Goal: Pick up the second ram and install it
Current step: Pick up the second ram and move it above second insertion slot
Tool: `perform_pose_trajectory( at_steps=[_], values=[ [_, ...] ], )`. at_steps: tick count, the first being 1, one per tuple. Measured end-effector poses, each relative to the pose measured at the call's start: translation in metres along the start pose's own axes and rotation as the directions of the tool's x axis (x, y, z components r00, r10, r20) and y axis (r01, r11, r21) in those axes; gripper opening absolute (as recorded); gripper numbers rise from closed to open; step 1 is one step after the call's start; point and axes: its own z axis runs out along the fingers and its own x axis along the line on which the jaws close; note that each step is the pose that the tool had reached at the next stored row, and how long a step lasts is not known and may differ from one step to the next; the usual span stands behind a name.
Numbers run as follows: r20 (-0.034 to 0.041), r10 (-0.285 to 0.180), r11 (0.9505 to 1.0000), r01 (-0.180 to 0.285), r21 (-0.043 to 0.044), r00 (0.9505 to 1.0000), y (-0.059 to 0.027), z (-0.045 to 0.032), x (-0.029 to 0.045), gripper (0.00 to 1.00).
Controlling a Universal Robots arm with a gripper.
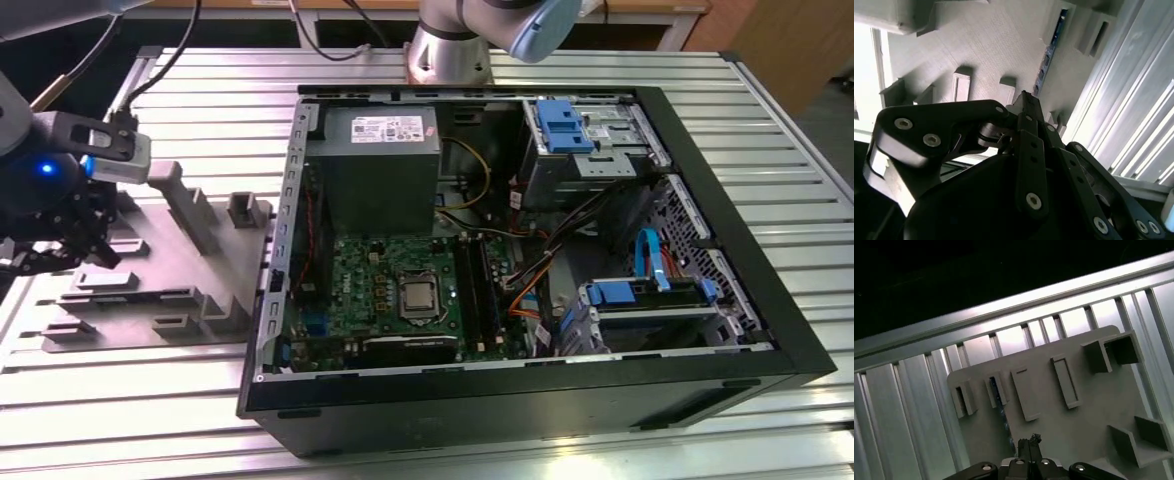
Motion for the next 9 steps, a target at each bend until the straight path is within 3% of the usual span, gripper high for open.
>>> perform_pose_trajectory(
  at_steps=[5, 9],
  values=[
    [-0.0039, -0.090, 0.9959, 0.090, -0.0024, 0.9959, -0.0001, 0.0026, 0.0000, 0.10],
    [-0.0069, -0.163, 0.9867, 0.163, -0.0046, 0.9867, -0.0002, 0.0046, 0.0001, 0.10]
  ],
)
